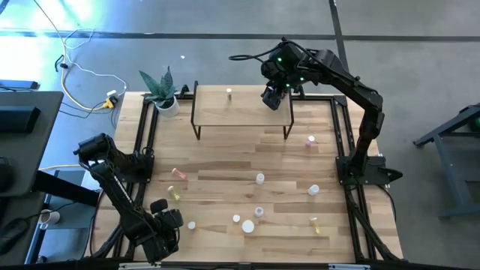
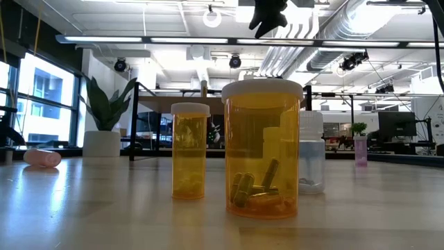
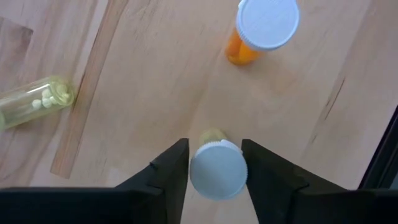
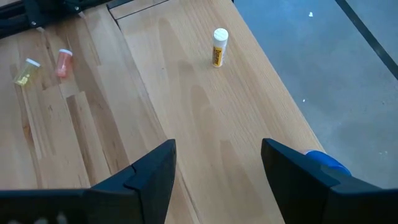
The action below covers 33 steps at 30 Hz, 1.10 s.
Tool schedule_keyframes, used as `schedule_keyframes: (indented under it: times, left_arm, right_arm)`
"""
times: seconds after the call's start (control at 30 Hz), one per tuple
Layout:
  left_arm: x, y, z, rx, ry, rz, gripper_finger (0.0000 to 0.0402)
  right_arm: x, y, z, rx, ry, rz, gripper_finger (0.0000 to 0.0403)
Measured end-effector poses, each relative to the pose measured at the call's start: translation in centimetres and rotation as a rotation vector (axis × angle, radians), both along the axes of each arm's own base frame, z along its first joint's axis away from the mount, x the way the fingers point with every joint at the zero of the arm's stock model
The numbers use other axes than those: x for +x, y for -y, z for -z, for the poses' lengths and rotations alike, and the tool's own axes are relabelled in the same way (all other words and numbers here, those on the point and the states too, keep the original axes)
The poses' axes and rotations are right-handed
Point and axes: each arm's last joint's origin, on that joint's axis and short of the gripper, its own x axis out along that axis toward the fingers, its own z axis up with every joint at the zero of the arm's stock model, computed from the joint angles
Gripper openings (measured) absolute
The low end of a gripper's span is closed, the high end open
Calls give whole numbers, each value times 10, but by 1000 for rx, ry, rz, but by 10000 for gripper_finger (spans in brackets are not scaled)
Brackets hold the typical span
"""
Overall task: Pick and place medicine bottles onto shelf by color
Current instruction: Put the bottom left yellow pill bottle on the shelf
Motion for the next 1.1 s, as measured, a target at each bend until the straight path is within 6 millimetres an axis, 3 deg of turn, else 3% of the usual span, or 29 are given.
schedule_keyframes:
  times: [0.2, 0.4, 0.67, 0.83, 1.1]
  left_arm:
    - [0, 0, 0, -2, 1, 0, 110]
    - [0, 0, -1, -12, 1, -13, 114]
    - [-2, -6, -21, -76, 34, -23, 114]
    - [1, -20, -40, -98, 99, -24, 113]
    - [14, -59, -72, -58, 228, -22, 113]
  right_arm:
    - [0, 0, 0, 0, 0, 0, 227]
    - [0, 0, 0, 0, 0, 0, 227]
    - [0, 0, 0, 0, 0, 0, 227]
    - [0, 0, 0, 1, 0, 0, 227]
    - [1, -1, 0, 27, 14, -51, 227]
